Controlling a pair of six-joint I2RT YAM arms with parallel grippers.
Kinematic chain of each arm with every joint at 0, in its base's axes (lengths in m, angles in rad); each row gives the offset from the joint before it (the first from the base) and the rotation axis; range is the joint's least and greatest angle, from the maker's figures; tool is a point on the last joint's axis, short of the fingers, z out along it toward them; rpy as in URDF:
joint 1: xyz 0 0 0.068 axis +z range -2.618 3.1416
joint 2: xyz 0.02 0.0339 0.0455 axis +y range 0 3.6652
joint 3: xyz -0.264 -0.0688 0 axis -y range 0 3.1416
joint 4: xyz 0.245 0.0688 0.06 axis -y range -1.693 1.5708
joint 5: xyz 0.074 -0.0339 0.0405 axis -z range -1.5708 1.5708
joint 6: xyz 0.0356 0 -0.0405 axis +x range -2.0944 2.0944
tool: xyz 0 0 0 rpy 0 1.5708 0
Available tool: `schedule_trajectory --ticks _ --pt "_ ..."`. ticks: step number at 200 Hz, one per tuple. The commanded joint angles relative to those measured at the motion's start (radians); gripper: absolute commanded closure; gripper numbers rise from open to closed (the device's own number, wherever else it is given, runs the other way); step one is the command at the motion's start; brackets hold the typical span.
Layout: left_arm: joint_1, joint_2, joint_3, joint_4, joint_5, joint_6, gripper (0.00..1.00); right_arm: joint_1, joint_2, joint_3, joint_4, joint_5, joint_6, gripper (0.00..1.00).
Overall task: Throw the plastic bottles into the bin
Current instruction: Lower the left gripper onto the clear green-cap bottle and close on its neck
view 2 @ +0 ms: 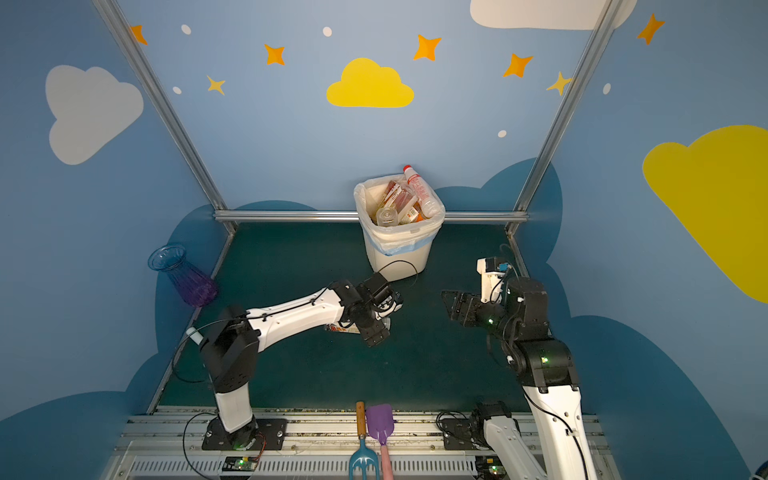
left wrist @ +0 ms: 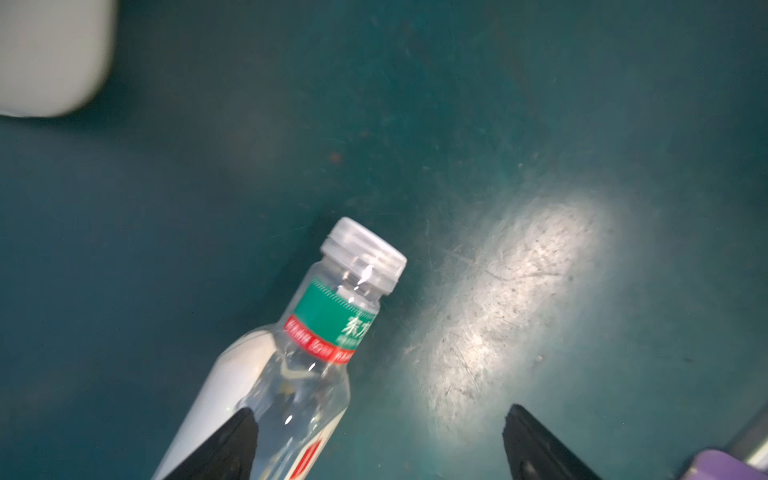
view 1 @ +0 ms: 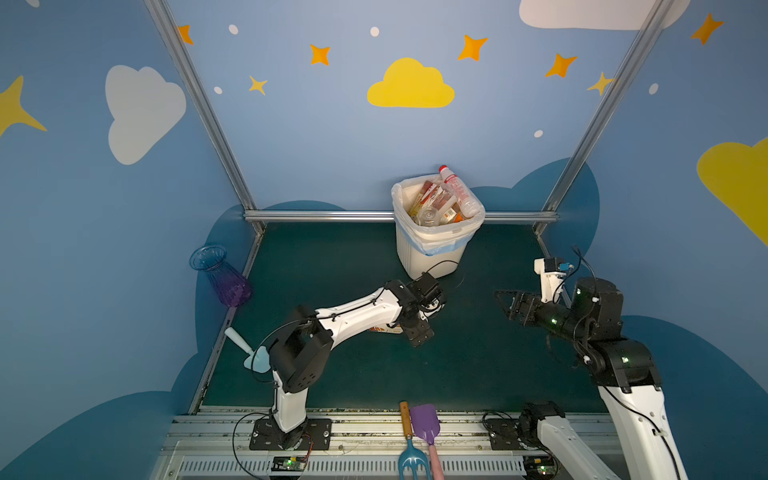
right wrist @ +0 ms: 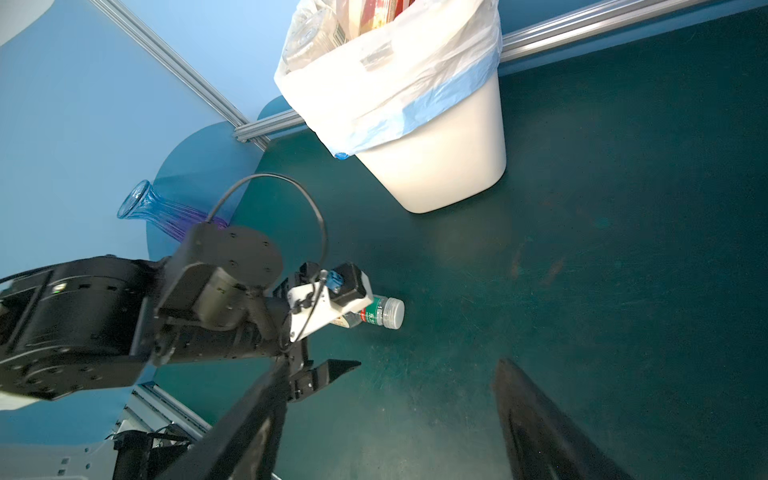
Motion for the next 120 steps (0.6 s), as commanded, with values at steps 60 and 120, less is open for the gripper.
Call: schedule_trajectory --ticks 60,120 --pt "-0.013 0.105 0.054 -0.039 -0.121 0.099 0.07 0.004 -0.033 -0.018 -0.035 0.019 -0.032 0.22" --pt "-0.021 0.209 0.162 -0.081 -0.113 0.152 0.1 0.003 -0.024 -0.015 -0.038 0.02 -0.046 0.21"
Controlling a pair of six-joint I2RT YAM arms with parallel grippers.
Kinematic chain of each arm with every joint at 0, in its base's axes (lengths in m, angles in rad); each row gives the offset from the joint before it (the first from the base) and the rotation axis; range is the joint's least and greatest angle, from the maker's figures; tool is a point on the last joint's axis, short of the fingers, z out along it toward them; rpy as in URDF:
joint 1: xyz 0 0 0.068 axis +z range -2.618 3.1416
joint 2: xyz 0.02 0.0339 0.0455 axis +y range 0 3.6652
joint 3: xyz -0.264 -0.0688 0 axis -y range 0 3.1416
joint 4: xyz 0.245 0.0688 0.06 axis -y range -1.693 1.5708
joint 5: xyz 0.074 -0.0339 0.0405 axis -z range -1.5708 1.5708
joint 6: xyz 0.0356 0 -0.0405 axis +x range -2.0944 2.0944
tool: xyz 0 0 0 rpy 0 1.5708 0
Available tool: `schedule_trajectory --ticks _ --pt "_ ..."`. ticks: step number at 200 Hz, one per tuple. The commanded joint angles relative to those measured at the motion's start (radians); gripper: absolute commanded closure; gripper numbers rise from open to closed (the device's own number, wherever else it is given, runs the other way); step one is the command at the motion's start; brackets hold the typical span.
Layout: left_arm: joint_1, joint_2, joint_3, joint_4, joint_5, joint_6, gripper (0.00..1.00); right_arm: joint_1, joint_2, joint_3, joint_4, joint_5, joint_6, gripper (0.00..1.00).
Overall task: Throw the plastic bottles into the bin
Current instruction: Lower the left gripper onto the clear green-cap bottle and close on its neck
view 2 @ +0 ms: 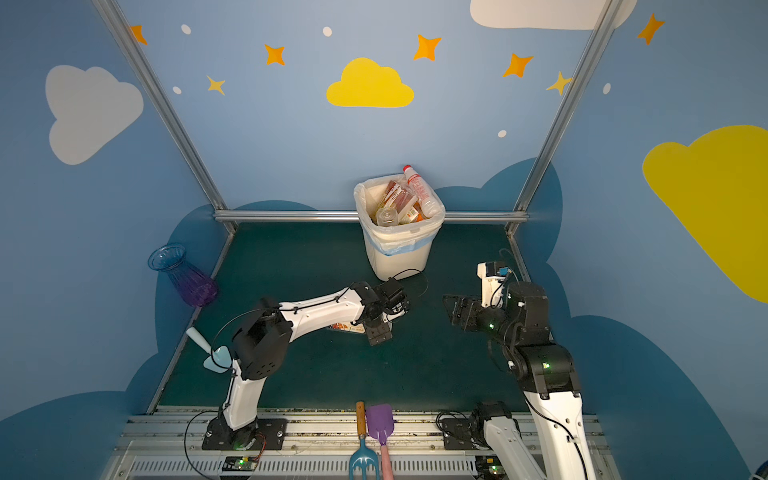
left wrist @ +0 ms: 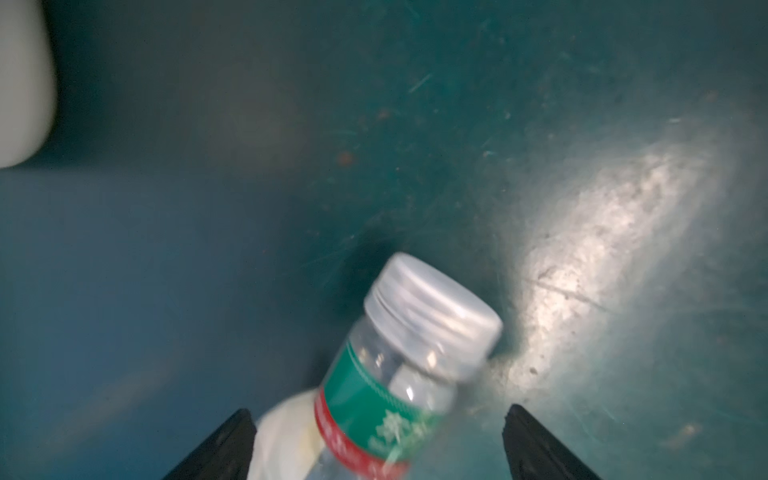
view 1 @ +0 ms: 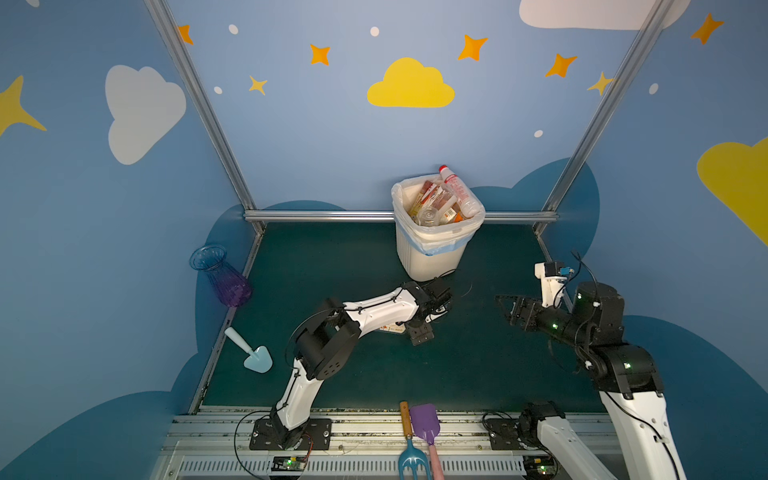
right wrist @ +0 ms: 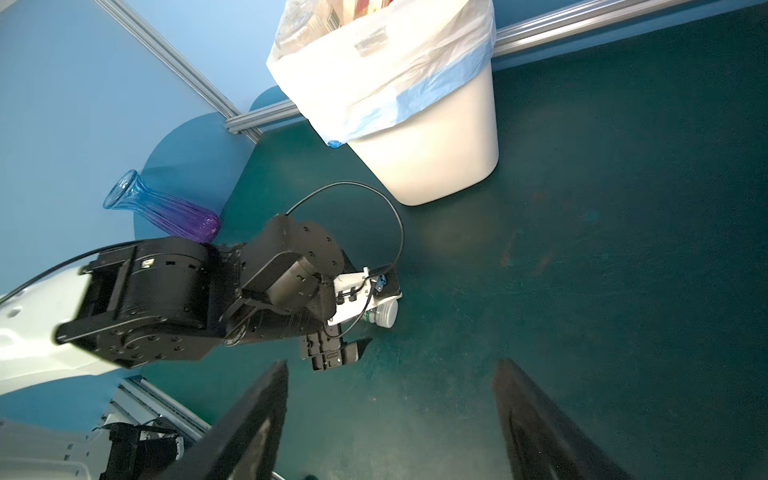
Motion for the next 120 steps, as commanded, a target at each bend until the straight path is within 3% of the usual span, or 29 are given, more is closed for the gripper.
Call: schedule_trajectory --ticks 1,28,45,94,120 --pt "-0.006 0.034 0.037 -0.054 0.015 0.034 0.1 0.003 0.0 -0.002 -0.013 0.007 -0.019 0.22" --pt "-0.006 0.059 0.049 -0.047 0.013 0.047 0.11 0.001 -0.005 -0.005 -0.016 0.017 -0.028 0.21" --pt "-0.007 0.078 0.064 -0.051 0.006 0.052 0.35 0.001 -0.004 -0.011 -0.019 0.023 -0.033 0.21" --pt "-0.003 0.068 0.074 -0.055 -0.002 0.043 0.38 -0.002 -0.004 -0.016 -0.01 0.034 -0.032 0.21" --pt "0.015 0.065 0.09 -0.063 0.018 0.0 0.45 -0.002 -0.005 -0.016 -0.001 0.04 -0.031 0.21"
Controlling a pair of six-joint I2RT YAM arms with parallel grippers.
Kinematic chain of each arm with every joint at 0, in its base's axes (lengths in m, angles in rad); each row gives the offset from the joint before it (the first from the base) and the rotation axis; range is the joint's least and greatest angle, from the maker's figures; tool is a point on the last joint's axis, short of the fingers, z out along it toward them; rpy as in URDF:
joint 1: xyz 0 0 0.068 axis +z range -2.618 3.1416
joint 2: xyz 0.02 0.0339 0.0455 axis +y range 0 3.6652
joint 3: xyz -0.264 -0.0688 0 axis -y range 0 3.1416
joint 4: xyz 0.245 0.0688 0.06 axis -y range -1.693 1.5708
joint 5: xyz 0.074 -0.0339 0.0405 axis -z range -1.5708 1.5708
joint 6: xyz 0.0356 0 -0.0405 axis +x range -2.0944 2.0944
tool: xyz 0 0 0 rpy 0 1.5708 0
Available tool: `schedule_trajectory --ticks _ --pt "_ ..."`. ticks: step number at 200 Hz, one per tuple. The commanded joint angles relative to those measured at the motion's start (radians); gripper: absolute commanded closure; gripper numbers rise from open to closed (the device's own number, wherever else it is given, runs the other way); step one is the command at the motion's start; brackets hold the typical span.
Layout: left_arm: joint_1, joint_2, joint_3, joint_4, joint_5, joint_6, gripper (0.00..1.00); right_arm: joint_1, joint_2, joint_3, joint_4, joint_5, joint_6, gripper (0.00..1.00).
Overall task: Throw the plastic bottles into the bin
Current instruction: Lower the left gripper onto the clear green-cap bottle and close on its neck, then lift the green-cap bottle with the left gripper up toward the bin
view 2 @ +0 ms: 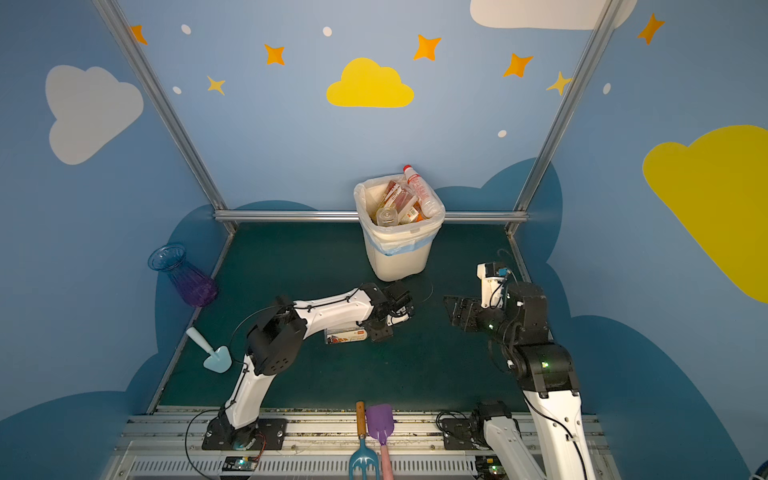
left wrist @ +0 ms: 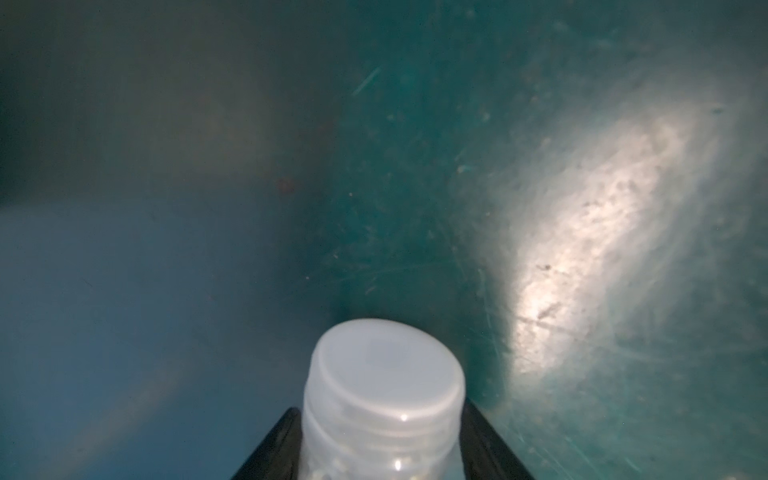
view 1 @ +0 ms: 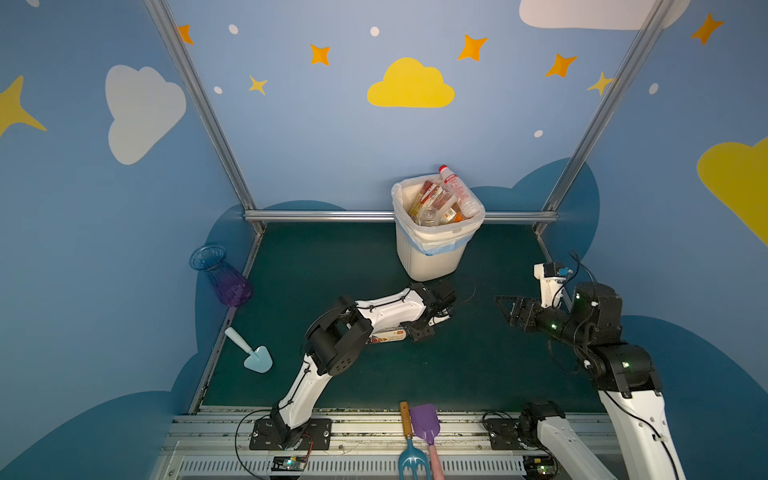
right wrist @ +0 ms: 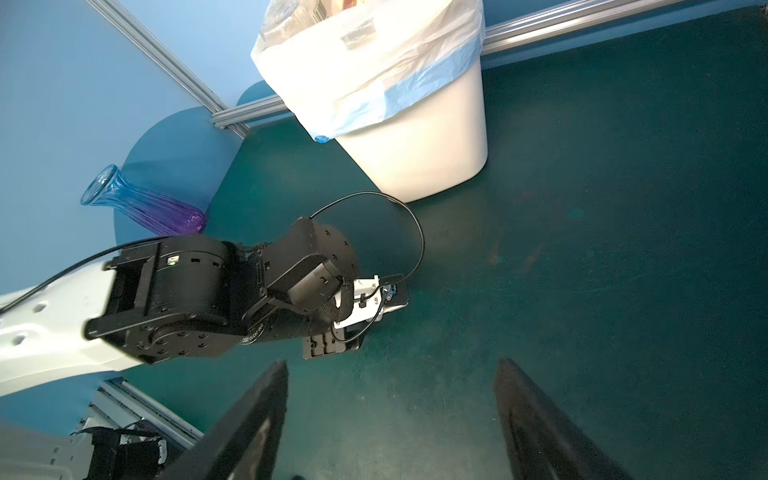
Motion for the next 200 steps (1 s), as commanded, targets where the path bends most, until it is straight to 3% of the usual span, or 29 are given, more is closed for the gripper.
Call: schedule_trajectory --ticks 1,21,36,76,115,168,200 --pt "0.016 -0.01 0.032 -0.03 0.014 -0.033 0.45 -0.002 -0.005 -0.008 0.005 0.014 -0.011 0.22" --pt "0.019 0.0 0.038 -0.04 0.011 -0.034 0.66 -0.003 -0.005 -0.009 0.009 0.016 -0.007 0.21" --pt "0.025 0.009 0.045 -0.054 0.014 -0.039 0.75 -0.003 -0.004 -0.008 0.008 0.015 -0.004 0.21" --pt "0.042 -0.056 0.002 -0.027 0.014 -0.061 0.77 -0.003 -0.004 0.001 0.004 0.023 0.0 0.21" --pt "0.105 -0.264 -0.076 0.014 0.059 -0.131 0.78 -0.004 0.0 0.013 0.004 0.028 0.01 0.22" --pt "0.297 -0.619 -0.186 0.131 0.222 -0.275 0.78 -0.004 0.02 0.02 0.042 0.01 0.05 0.22" --pt "0.454 -0.843 -0.28 0.433 0.361 -0.457 0.78 -0.001 0.051 0.034 0.083 -0.024 0.079 0.22"
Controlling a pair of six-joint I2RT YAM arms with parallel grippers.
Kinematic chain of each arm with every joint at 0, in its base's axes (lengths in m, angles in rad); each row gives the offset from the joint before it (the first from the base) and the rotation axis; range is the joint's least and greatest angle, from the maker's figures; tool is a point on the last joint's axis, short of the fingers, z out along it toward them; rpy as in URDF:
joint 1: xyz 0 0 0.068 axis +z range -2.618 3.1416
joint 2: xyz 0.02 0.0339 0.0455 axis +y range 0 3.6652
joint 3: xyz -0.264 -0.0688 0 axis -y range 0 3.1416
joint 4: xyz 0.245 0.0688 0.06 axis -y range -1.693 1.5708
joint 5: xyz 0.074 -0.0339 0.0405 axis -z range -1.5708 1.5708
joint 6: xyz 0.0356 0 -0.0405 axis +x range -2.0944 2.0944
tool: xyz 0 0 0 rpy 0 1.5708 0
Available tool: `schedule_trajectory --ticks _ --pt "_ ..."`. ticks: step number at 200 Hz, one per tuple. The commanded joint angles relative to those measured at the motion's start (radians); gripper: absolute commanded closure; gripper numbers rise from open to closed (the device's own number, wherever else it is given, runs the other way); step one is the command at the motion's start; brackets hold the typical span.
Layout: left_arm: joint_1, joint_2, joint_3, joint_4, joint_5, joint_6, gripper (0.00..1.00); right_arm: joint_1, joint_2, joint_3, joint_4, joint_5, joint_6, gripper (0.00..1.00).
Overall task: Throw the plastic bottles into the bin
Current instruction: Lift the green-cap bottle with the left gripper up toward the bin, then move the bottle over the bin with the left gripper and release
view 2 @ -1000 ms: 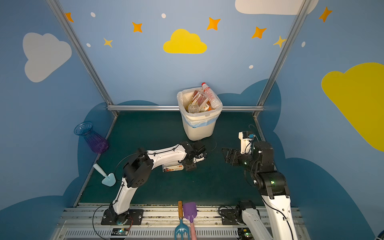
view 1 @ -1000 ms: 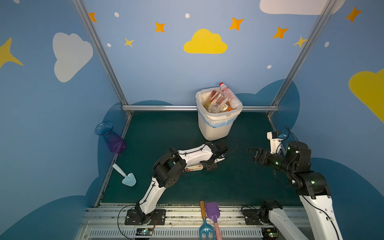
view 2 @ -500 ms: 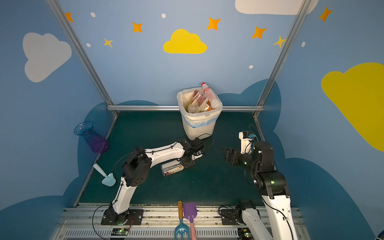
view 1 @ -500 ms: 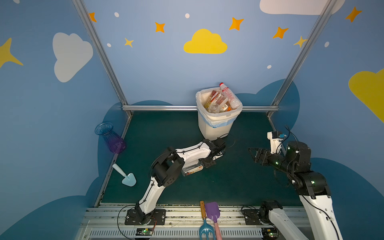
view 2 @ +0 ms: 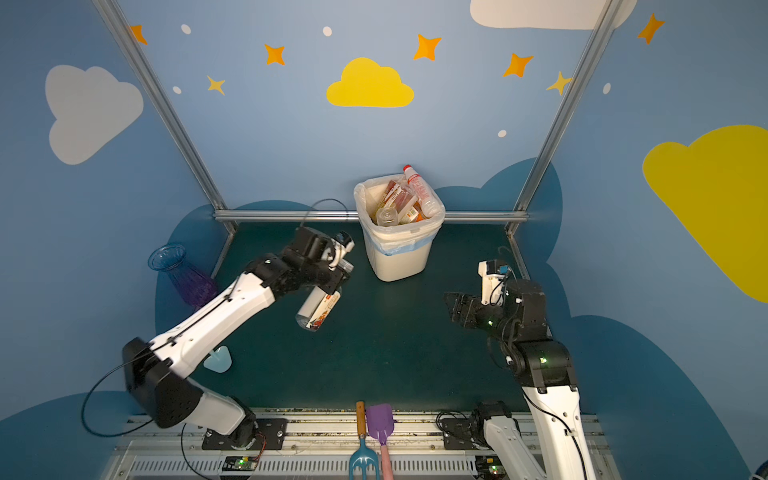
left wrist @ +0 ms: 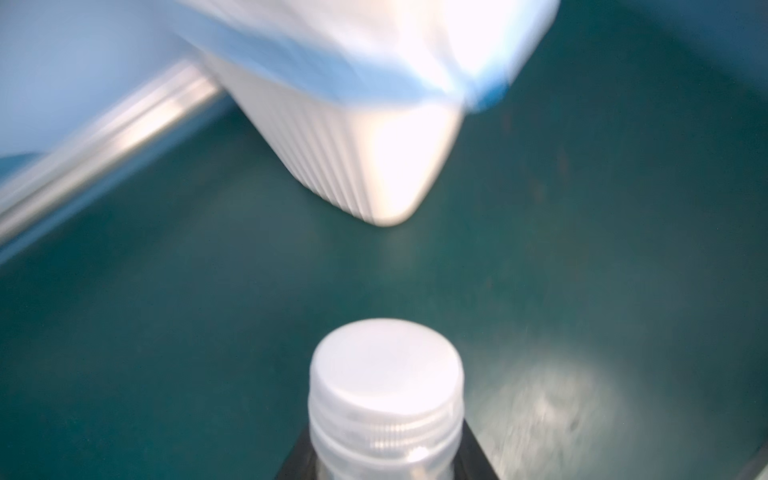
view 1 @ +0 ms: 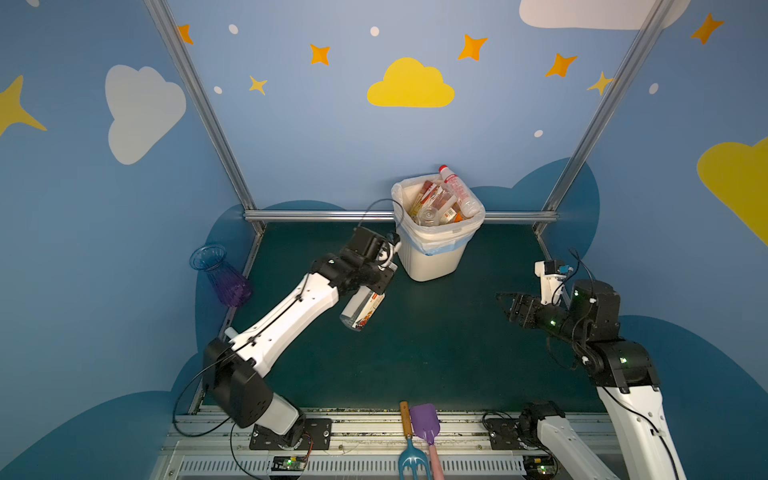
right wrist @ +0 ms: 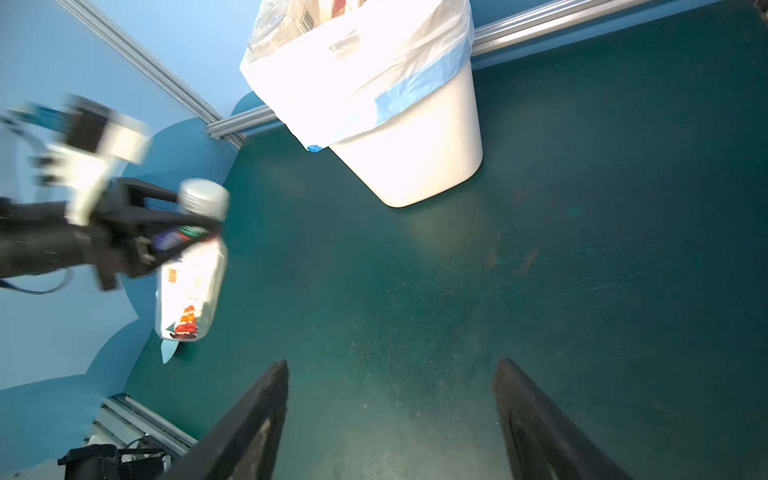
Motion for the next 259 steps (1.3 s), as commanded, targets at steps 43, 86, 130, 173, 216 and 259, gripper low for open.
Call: schedule_trajectory --ticks 43,86,130,173,216,259 --pt "0.213 -0.078 0.004 0.713 0.28 -0.315 0.79 0.01 0.098 0.066 0.106 -0.059 0.052 0.22" --pt "0.245 0.303 0.335 1.079 0.417 -0.446 0.78 0.017 0.201 0.102 0.127 -0.055 0.029 0.22" --pt "0.26 0.884 1.156 0.921 0.523 -0.527 0.75 0.02 0.314 0.12 0.124 -0.051 -0.023 0.22" --pt "0.244 1.151 1.676 0.497 0.63 -0.521 0.0 0.016 0.384 0.137 0.088 -0.068 -0.074 0.22" --pt "0.136 0.954 1.498 0.2 0.542 -0.206 0.0 0.017 0.334 0.093 0.127 -0.084 -0.055 0.21" --pt "0.091 0.688 1.072 0.36 0.462 -0.152 0.0 0.018 0.257 0.079 0.107 -0.084 -0.046 0.21"
